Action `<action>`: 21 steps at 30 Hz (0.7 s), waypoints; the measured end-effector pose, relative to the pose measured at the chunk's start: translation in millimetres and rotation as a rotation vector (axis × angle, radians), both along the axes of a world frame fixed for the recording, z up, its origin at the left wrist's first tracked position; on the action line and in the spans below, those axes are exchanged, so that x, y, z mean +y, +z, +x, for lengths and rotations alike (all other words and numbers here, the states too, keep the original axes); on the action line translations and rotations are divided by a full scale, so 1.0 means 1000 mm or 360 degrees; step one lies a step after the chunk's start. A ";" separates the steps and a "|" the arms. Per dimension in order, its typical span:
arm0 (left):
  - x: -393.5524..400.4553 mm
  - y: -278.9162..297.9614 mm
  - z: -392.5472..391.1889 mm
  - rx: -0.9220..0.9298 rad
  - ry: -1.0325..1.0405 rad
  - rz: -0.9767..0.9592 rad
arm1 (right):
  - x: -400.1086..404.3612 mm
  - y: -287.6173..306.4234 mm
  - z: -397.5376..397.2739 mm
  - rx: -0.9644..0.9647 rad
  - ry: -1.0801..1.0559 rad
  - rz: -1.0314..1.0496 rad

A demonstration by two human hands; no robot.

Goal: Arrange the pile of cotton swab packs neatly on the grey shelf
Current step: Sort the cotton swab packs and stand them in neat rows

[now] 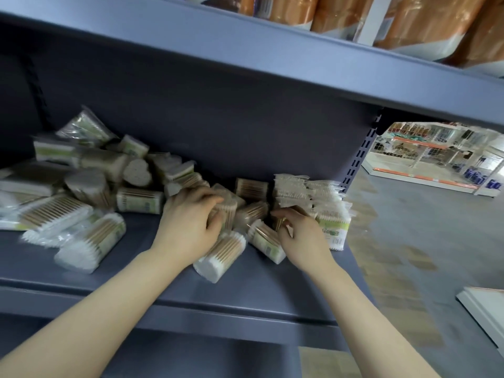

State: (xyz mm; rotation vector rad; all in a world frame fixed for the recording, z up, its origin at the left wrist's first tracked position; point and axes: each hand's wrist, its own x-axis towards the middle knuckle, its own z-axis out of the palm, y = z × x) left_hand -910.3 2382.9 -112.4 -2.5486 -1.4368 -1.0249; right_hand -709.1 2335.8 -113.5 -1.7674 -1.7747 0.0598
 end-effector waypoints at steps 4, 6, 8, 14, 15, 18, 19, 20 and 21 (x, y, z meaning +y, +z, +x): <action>-0.004 -0.006 0.005 0.0326 -0.0104 -0.0161 | 0.004 0.000 -0.004 -0.0021 0.0005 -0.0024; -0.005 -0.005 0.010 0.0374 -0.0109 -0.0323 | 0.005 0.001 -0.003 -0.0018 0.0005 -0.0016; -0.004 -0.007 0.015 0.0411 -0.0101 -0.0361 | 0.005 0.003 -0.003 -0.0011 -0.0008 -0.0006; 0.004 -0.013 0.026 0.0478 -0.0102 -0.0375 | 0.009 0.004 -0.002 -0.0007 -0.0008 0.0027; 0.004 -0.014 0.028 0.0481 -0.0109 -0.0375 | 0.010 0.004 -0.003 -0.0001 -0.0008 0.0019; 0.004 -0.015 0.029 0.0489 -0.0103 -0.0360 | 0.014 0.003 -0.006 0.0025 0.0024 0.0007; 0.005 -0.015 0.027 0.0486 -0.0089 -0.0381 | 0.016 0.002 -0.007 0.0029 0.0044 0.0005; 0.005 -0.015 0.025 0.0483 -0.0070 -0.0408 | 0.018 0.002 -0.009 0.0021 0.0072 -0.0001; 0.006 -0.015 0.022 0.0483 -0.0050 -0.0432 | 0.020 0.001 -0.011 0.0004 0.0101 -0.0019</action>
